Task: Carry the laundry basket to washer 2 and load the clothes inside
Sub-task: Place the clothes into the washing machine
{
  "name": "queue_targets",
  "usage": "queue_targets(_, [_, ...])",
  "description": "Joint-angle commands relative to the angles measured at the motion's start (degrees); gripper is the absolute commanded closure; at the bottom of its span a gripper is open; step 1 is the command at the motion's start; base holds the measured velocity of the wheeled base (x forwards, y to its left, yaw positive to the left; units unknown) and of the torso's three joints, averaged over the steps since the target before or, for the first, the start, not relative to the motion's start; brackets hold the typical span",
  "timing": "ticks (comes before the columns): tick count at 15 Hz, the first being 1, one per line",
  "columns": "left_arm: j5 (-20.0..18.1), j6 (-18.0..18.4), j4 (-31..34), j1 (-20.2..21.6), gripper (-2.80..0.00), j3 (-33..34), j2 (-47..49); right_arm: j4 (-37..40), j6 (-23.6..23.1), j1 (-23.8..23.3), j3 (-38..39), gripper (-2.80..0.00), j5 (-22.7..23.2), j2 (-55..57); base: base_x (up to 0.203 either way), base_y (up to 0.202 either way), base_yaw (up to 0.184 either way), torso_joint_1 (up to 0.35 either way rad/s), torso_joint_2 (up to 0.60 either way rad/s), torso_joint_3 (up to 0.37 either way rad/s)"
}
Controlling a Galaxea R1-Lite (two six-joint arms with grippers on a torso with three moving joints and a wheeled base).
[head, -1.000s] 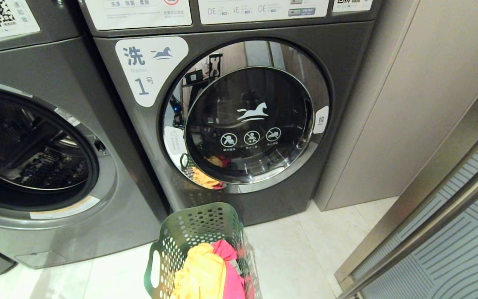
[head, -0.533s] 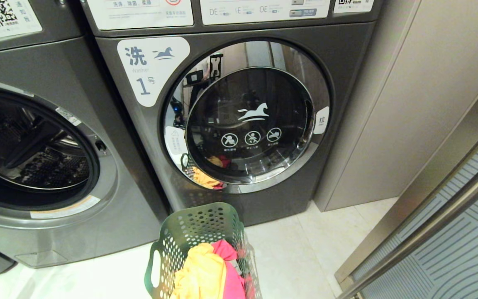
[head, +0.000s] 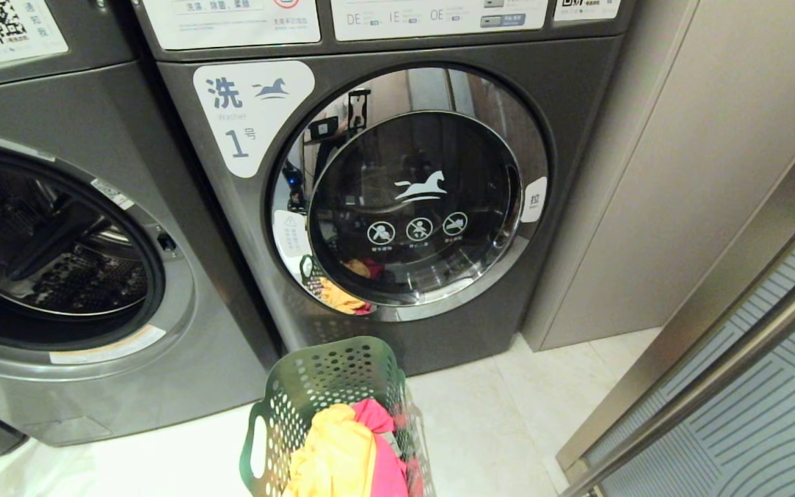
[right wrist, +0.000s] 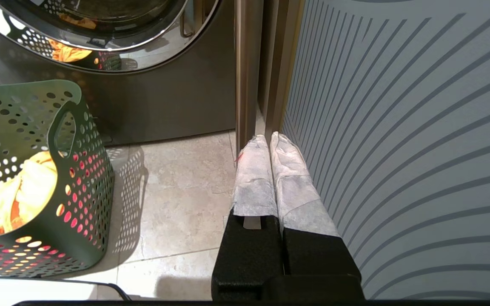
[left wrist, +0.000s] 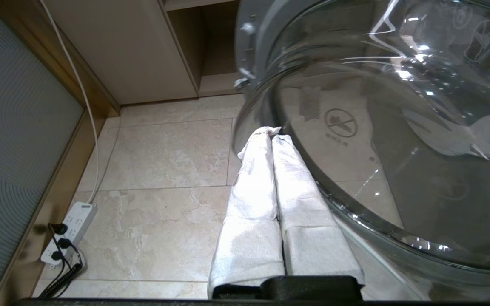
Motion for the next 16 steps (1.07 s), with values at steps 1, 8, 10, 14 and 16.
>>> queue_targets(1, [0.2,-0.1,0.0,-0.6,0.0,0.0,-0.7,0.0,0.0,0.0,0.0,0.0,0.0,0.0,0.0,0.0,0.0,0.0,0.0,0.0])
queue_targets(8, [-0.8,-0.3,-0.3,0.5,0.0,0.0,0.7,0.0,0.0,0.0,0.0,0.0,0.0,0.0,0.0,0.0,0.0,0.0,0.0,0.0])
queue_targets(10, [-2.4,-0.3,-1.3,0.8,0.0,0.0,2.2,0.0,0.0,0.0,0.0,0.0,0.0,0.0,0.0,0.0,0.0,0.0,0.0,0.0])
queue_targets(14, [-4.3,0.1,-4.8,2.5,0.0,0.0,4.1,0.0,0.0,0.0,0.0,0.0,0.0,0.0,0.0,0.0,0.0,0.0,0.0,0.0])
queue_targets(16, [-4.0,1.0,-5.3,1.8,0.0,0.0,3.8,0.0,0.0,0.0,0.0,0.0,0.0,0.0,0.0,0.0,0.0,0.0,0.0,0.0])
